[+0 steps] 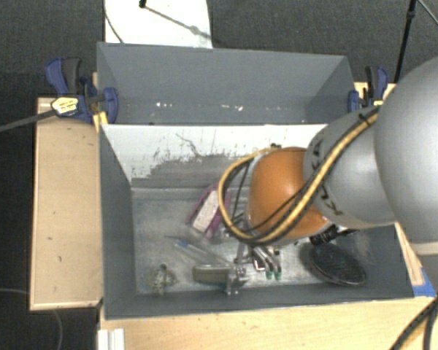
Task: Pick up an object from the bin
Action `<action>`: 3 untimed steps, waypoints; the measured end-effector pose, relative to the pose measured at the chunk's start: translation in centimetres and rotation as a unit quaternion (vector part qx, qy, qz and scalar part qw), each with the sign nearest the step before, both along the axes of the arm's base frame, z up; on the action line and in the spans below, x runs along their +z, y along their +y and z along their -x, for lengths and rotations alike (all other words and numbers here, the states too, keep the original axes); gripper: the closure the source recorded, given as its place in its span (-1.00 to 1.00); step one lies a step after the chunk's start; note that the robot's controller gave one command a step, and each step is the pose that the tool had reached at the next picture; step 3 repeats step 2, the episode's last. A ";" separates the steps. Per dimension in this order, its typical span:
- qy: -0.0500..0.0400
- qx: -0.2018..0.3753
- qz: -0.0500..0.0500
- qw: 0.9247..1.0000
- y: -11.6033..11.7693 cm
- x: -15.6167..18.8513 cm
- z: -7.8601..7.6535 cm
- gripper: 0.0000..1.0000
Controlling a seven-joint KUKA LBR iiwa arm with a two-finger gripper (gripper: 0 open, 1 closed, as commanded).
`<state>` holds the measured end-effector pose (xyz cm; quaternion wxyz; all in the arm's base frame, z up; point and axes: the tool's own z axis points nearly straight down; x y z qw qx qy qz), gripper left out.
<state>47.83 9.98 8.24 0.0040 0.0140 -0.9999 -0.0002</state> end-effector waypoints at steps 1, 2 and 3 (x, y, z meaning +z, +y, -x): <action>-0.005 -0.003 0.000 1.000 -0.2 0.2 -0.4 1.00; -0.010 0.071 0.000 0.997 -2.5 15.0 -3.3 1.00; -0.010 0.071 0.000 0.997 -2.5 15.0 -3.3 1.00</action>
Offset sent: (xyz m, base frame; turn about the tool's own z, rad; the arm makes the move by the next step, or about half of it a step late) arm 0.0000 0.0000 0.0000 0.0000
